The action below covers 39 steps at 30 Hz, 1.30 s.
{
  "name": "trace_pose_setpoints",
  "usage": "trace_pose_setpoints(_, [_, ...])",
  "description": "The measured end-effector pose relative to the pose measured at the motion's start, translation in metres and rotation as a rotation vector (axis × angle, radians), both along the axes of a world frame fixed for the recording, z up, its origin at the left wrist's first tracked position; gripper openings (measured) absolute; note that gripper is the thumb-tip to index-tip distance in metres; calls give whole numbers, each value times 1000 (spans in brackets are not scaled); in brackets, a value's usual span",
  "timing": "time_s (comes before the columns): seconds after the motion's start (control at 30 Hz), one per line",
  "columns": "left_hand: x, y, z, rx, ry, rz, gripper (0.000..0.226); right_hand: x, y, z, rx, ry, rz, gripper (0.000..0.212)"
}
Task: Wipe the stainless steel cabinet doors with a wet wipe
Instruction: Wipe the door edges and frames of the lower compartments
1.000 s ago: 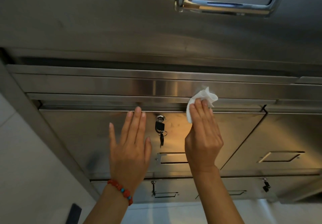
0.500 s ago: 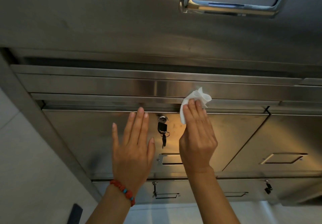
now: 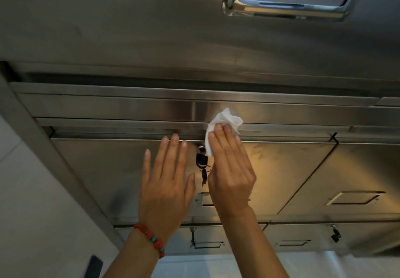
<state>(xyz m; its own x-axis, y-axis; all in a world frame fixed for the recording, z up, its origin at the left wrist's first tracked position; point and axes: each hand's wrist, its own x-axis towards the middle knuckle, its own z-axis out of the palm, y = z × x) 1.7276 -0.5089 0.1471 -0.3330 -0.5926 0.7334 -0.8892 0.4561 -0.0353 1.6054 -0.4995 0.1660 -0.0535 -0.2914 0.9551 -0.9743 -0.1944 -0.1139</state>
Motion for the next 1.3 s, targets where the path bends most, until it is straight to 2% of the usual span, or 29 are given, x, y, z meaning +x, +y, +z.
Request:
trace_pose_setpoints(0.2, [-2,1,0,1,6,16,52,-11,2,4,2,57,-16,23])
trace_pose_setpoints(0.4, [-1,1,0,-11,6,15,52,-13,5,0,-21,-34,-73,23])
trace_pose_setpoints(0.67, [-4,2,0,8,26,24,53,-12,1,4,-11,87,-2,26])
trace_pose_setpoints(0.8, [-3,2,1,11,25,18,53,-16,4,1,-31,24,-71,23])
trace_pose_setpoints(1.03, [-3,2,1,16,33,12,52,-1,-2,5,9,108,35,24])
trace_pose_setpoints(1.3, [-2,1,1,3,22,21,52,-37,9,-1,-2,71,-115,28])
